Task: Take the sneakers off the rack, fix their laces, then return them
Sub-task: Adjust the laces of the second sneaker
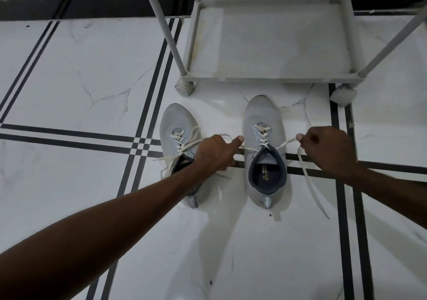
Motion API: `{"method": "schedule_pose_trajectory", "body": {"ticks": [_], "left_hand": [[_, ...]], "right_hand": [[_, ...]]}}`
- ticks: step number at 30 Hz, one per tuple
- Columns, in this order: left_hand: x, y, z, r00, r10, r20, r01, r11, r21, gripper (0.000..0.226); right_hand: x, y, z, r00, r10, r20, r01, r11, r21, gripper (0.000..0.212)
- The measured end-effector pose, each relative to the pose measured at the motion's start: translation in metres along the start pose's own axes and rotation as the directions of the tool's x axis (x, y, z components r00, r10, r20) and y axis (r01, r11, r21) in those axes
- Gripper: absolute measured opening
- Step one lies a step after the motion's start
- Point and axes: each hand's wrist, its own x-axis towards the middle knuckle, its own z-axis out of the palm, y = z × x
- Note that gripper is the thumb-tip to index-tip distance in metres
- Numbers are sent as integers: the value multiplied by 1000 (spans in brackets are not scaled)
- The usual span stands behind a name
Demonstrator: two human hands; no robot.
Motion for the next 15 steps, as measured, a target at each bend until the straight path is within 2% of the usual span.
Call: {"method": "schedule_pose_trajectory", "body": {"ticks": [1, 2, 3, 4, 6, 8, 10, 12, 15], "left_hand": [[0, 6, 5, 989, -104, 107, 127, 962, -241, 62], [4, 12, 9, 977, -150, 154, 198, 904, -379, 56], [10, 17, 13, 975, -164, 150, 213, 883, -419, 50], [15, 22, 15, 978, -168, 122, 204, 882, -425, 42], [24, 31, 16, 987, -159, 8, 148, 898, -415, 23], [28, 40, 9, 990, -134, -50, 94, 875, -475, 9], [30, 49, -1, 996, -84, 0, 65, 769, -636, 9], [27, 59, -6, 994, 15, 106, 63, 715, -696, 17], [22, 66, -3, 928, 183, 325, 91, 734, -673, 24]], "right_hand": [[-2, -9, 1, 986, 124, 110, -136, 985, 104, 40], [-2, -15, 5, 935, 247, 253, -310, 917, 249, 42], [0, -21, 8, 853, 340, 397, -488, 788, 375, 41], [3, -25, 11, 784, 380, 490, -601, 661, 450, 36], [14, -29, 13, 741, 385, 551, -666, 524, 531, 26], [26, -32, 7, 750, 339, 568, -660, 444, 606, 22], [35, -37, -5, 783, 254, 568, -618, 423, 663, 18], [42, -44, -18, 862, 160, 481, -488, 515, 704, 15], [49, -60, -37, 955, 12, 295, -226, 672, 705, 17]]}}
